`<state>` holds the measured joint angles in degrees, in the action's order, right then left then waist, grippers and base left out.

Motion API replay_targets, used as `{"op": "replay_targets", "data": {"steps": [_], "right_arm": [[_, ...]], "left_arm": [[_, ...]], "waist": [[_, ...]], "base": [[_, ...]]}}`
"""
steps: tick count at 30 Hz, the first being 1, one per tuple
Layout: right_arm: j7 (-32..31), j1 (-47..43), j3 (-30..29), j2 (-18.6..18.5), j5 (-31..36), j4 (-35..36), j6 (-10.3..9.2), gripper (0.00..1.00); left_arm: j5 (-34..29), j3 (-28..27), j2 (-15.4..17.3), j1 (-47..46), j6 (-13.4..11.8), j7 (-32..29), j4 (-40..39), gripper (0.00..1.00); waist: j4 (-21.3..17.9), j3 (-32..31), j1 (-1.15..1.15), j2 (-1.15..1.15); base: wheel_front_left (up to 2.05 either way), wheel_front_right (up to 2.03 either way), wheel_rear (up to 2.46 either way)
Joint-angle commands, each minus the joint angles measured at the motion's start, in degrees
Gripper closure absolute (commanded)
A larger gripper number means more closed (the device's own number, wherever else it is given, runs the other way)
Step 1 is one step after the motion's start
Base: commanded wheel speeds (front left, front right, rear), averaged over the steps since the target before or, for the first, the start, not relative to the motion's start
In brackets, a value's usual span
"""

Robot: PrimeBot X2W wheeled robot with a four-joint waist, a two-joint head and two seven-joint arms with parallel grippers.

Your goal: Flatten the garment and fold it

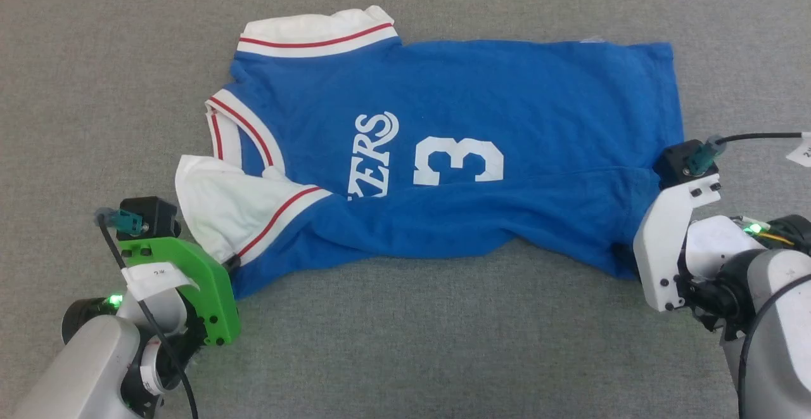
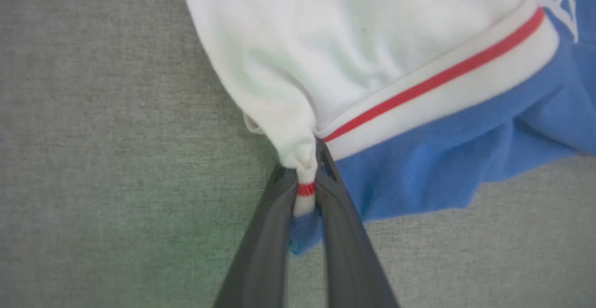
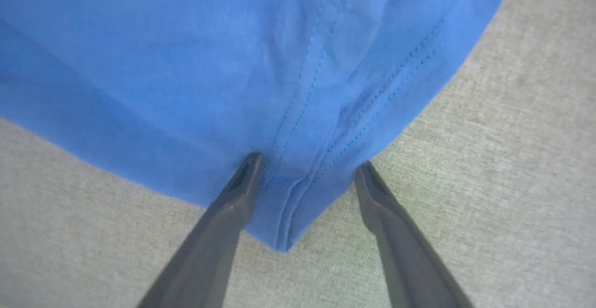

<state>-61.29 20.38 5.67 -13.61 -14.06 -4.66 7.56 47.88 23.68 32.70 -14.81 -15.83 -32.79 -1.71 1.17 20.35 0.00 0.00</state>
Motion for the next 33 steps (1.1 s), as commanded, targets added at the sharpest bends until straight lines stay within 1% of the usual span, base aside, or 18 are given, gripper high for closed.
{"op": "replay_targets", "data": {"steps": [1, 3, 4, 5, 6, 11, 18, 24, 28, 30, 33], "right_arm": [[-0.52, -0.73, 1.77, 0.37, -0.11, -2.60, -0.08, 0.00], [-0.76, -0.74, 3.24, 0.06, -1.04, -3.53, -0.08, 0.00], [-0.99, -0.71, 3.59, -0.14, -1.54, -3.99, -0.08, 0.13], [-1.13, -0.70, 3.71, -0.22, -1.99, -4.26, -0.08, 0.60], [-1.16, -0.64, 3.83, -0.44, -2.54, -4.37, -0.08, 1.00], [-0.57, -0.38, 2.36, -2.16, -4.69, -3.62, -0.08, 1.00], [0.42, -1.90, -3.01, -3.72, -6.90, -0.13, -0.08, 1.00], [-0.76, -5.21, -7.52, -5.00, -8.62, 3.98, -0.08, 1.00], [-2.22, -7.74, -9.47, -5.35, -9.41, 6.32, -0.08, 1.00], [-2.85, -9.16, -10.39, -5.36, -9.74, 7.04, -0.08, 1.00], [-4.03, -11.69, -11.32, -5.25, -9.81, 7.68, -0.08, 1.00]], "left_arm": [[-0.41, 0.55, -0.50, -0.51, 0.26, 0.30, 0.77, 1.00], [-0.45, 0.57, -0.58, -0.54, 0.45, 0.68, 0.95, 1.00], [-0.42, 0.54, -0.63, -0.51, 0.53, 0.89, 1.07, 1.00], [-0.38, 0.49, -0.66, -0.48, 0.59, 1.07, 1.20, 1.00], [-0.35, 0.37, -0.71, -0.46, 0.71, 1.45, 1.35, 1.00], [0.06, -0.14, -0.82, -0.07, 0.92, 2.44, 1.89, 1.00], [1.72, -2.85, -0.86, 2.04, 0.27, 5.06, 1.41, 1.00], [3.49, -6.13, 0.44, 5.79, -1.10, 6.56, -1.13, 1.00], [4.78, -8.16, 1.24, 9.04, -2.56, 6.84, -4.28, 1.00], [4.85, -8.65, 1.96, 11.05, -3.60, 6.57, -6.02, 1.00], [5.63, -8.36, 2.19, 14.38, -4.62, 5.46, -8.56, 1.00]], "waist": [[0.30, 0.53, 0.00, 0.00], [0.32, 0.59, 0.00, 0.00], [0.29, 0.56, 0.00, 0.00], [0.25, 0.44, 0.00, 0.00], [0.20, 0.19, 0.00, 0.00], [-0.07, -1.34, 0.00, 0.00], [-0.65, -4.77, 0.00, 0.00], [-1.21, -8.02, 0.00, 0.00], [-1.37, -9.39, 0.00, 0.00], [-1.36, -9.85, 0.00, 0.00], [-1.24, -10.05, 0.00, 0.00]], "base": [[0.00, 0.00, 0.00], [0.00, 0.00, 0.00], [0.00, 0.00, 0.00], [0.00, 0.00, 0.00], [0.00, 0.00, 0.00], [0.00, 0.00, 0.00], [0.00, 0.00, 0.00], [0.00, 0.00, 0.00], [0.00, 0.00, 0.00], [0.00, 0.00, 0.00], [0.00, 0.00, 0.00]]}}
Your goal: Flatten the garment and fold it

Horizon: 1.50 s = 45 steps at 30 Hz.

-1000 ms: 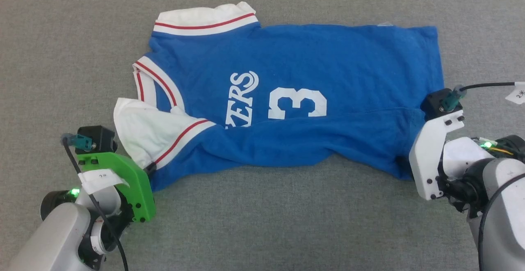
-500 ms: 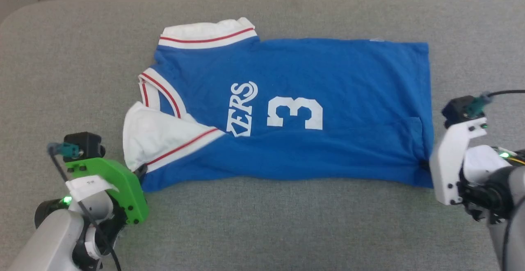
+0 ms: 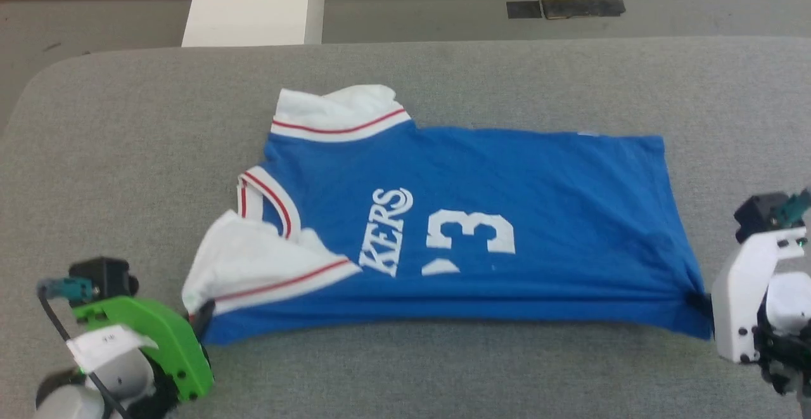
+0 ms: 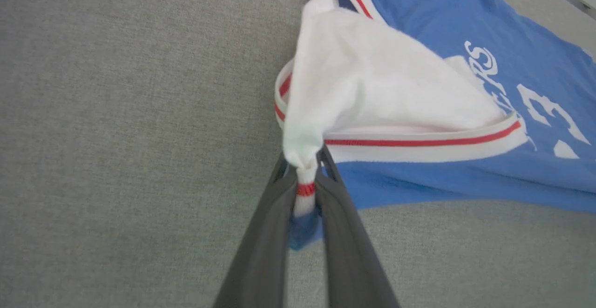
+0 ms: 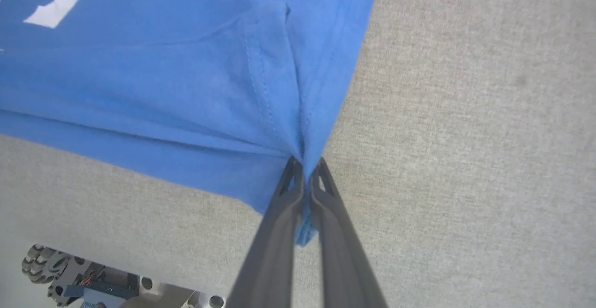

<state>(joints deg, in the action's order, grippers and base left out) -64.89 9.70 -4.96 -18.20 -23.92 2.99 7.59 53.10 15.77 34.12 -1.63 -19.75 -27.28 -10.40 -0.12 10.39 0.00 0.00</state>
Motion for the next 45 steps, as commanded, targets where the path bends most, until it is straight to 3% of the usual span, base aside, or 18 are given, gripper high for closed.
{"op": "replay_targets", "data": {"steps": [1, 10, 17, 18, 19, 20, 31, 34, 39, 45], "right_arm": [[-0.73, -1.80, -0.80, -0.62, 0.07, 0.06, -0.10, 1.00], [-1.40, -5.75, -0.40, 0.63, 0.35, -2.73, -0.10, 1.00], [-0.11, -5.26, 1.06, 1.00, 0.67, -5.07, -0.10, 1.00], [0.52, -5.01, 1.35, 0.95, 0.63, -5.10, -0.10, 0.71], [1.05, -4.80, 1.50, 0.91, 0.55, -5.16, -0.10, 0.22], [1.45, -4.60, 1.64, 0.76, 0.43, -5.35, -0.10, 0.00], [7.74, 0.36, -2.12, 0.75, -1.60, -2.71, -0.10, 0.00], [12.41, 2.41, -3.84, 0.98, -0.60, -1.75, -0.10, 0.00], [22.53, 4.83, -5.84, 1.74, 1.36, -1.71, -0.10, 0.00], [30.21, 5.33, -7.12, 2.83, 1.89, -3.50, -0.10, 0.00]], "left_arm": [[0.82, -0.24, 0.48, 2.04, -0.83, -0.27, -0.40, 1.00], [3.08, 1.91, -1.51, 6.63, -1.85, -2.32, 1.30, 1.00], [4.53, 2.53, -2.87, 6.42, -1.04, -2.95, 4.80, 1.00], [4.56, 2.39, -3.05, 6.03, -0.77, -2.60, 5.01, 1.00], [4.49, 2.25, -3.07, 5.69, -0.59, -2.33, 5.15, 0.78], [4.48, 2.10, -3.03, 5.31, -0.37, -2.16, 5.22, 0.00], [2.23, -1.65, 0.15, -0.49, 0.64, 0.73, 0.92, 0.00], [-1.10, -2.37, 0.71, -3.36, 2.32, 5.46, 0.64, 0.00], [-6.07, -2.24, -0.80, -6.49, 5.96, 15.62, 2.75, 0.00], [-10.93, -1.06, -3.31, -7.96, 9.07, 26.83, 7.24, 0.00]], "waist": [[0.13, -0.06, 0.00, 0.00], [0.12, 1.11, 0.00, 0.00], [0.04, 1.56, 0.00, 0.00], [0.11, 1.51, 0.00, 0.00], [0.17, 1.43, 0.00, 0.00], [0.23, 1.30, 0.00, 0.00], [-0.22, -1.71, 0.00, 0.00], [-0.47, -1.84, 0.00, 0.00], [-0.86, -1.54, 0.00, 0.00], [-0.77, -0.48, 0.00, 0.00]], "base": [[0.00, 0.00, 0.00], [0.00, 0.00, 0.00], [0.00, 0.00, 0.00], [0.00, 0.00, 0.00], [0.00, 0.00, 0.00], [0.00, 0.00, 0.00], [0.00, 0.00, 0.00], [0.00, 0.00, 0.00], [0.00, 0.00, 0.00], [0.00, 0.00, 0.00]]}}
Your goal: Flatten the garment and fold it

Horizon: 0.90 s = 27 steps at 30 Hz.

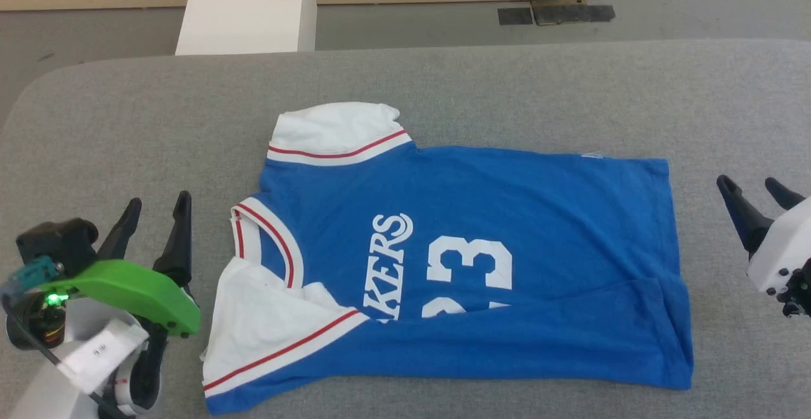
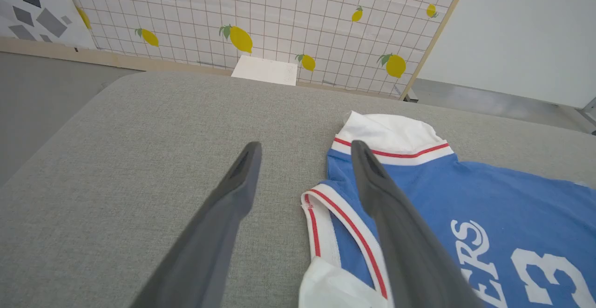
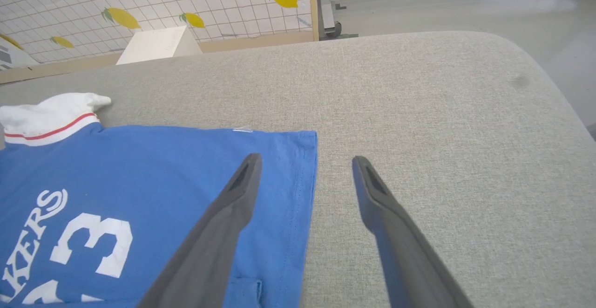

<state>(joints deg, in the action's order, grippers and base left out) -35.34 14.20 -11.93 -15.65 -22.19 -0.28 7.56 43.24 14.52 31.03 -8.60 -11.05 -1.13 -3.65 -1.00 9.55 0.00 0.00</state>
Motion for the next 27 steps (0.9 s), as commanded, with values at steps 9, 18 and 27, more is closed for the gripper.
{"op": "replay_targets", "data": {"steps": [9, 18, 27], "right_arm": [[4.67, 1.91, -0.24, 0.63, 0.02, -1.52, -0.08, 0.00], [3.66, 4.98, 0.39, -0.25, -0.14, -0.54, -0.08, 0.00], [1.98, 6.80, 1.97, -0.76, -0.04, 0.77, -0.08, 0.00]], "left_arm": [[-3.55, 1.44, -2.77, -6.67, 2.77, 7.13, 5.32, 0.00], [-5.43, 6.91, -5.25, -25.66, 7.58, 0.53, 14.74, 0.00], [-4.33, 11.14, -8.17, -46.31, 10.84, -16.04, 32.93, 0.00]], "waist": [[0.77, 4.95, 0.00, 0.00], [1.83, 11.10, 0.00, 0.00], [0.51, 15.72, 0.00, 0.00]], "base": [[0.00, 0.00, 0.00], [0.00, 0.00, 0.00], [0.00, 0.00, 0.00]]}}
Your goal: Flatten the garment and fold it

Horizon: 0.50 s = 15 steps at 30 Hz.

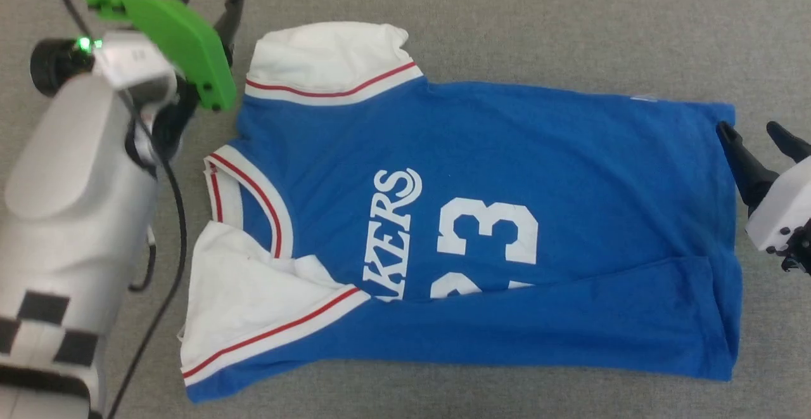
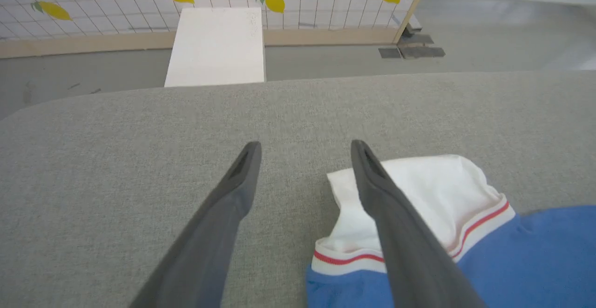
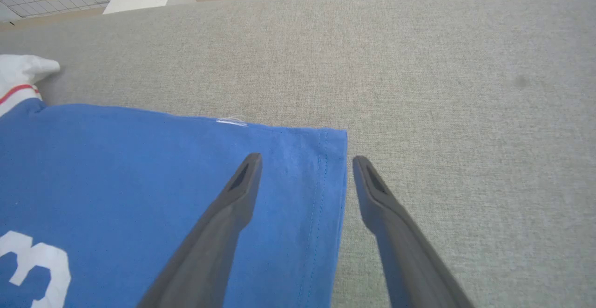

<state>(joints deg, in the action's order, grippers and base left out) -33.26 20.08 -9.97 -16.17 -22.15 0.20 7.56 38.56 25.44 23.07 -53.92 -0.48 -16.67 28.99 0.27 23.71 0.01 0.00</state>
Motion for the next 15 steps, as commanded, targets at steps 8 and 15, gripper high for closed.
{"op": "replay_targets", "data": {"steps": [8, 15], "right_arm": [[-1.20, 1.32, -0.09, -0.61, 0.22, 1.92, -0.08, 0.00], [-1.43, 1.35, -0.10, -0.39, 0.36, 2.69, -0.08, 0.00]], "left_arm": [[1.40, 3.91, -1.56, -11.32, -0.32, -19.41, 9.73, 0.00], [1.05, 7.04, -1.80, -13.46, -2.68, -31.72, 12.56, 0.00]], "waist": [[-2.67, 5.06, -0.01, 0.00], [-3.81, 6.74, -0.01, 0.00]], "base": [[0.00, 0.00, 0.00], [0.00, 0.00, 0.00]]}}
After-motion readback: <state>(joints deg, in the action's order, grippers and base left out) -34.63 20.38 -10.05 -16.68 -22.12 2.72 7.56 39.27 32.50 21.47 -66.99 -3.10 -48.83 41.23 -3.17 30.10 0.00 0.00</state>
